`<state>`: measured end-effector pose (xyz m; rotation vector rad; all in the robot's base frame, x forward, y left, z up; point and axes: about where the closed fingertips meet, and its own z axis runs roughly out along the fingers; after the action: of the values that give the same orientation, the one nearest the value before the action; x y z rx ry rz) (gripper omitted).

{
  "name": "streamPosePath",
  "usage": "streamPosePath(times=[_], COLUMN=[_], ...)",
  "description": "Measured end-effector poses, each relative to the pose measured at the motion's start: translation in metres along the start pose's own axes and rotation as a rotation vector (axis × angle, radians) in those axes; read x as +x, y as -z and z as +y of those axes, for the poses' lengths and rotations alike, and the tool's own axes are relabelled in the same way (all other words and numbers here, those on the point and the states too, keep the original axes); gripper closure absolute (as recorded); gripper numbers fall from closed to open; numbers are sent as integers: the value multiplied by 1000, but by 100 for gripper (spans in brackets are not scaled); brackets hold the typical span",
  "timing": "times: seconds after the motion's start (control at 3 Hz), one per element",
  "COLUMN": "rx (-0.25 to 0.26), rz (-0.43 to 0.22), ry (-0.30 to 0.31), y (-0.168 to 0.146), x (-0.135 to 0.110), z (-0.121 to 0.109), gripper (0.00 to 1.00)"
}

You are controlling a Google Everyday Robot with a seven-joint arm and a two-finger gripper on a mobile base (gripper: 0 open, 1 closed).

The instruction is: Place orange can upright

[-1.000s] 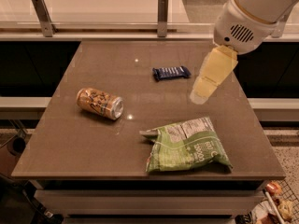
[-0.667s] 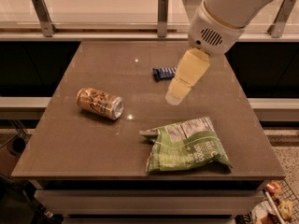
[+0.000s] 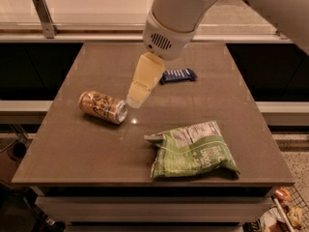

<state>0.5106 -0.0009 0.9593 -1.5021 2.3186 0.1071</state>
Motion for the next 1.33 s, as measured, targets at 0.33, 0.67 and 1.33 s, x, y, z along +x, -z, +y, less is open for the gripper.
streamPosePath(times=[0.33, 0.67, 1.33], rx=[0, 13, 45], rz=[0, 44, 196], ry=[0, -6, -33], y=[0, -8, -48], x=[0, -12, -48], z=[0, -2, 3], gripper=[0, 0, 0])
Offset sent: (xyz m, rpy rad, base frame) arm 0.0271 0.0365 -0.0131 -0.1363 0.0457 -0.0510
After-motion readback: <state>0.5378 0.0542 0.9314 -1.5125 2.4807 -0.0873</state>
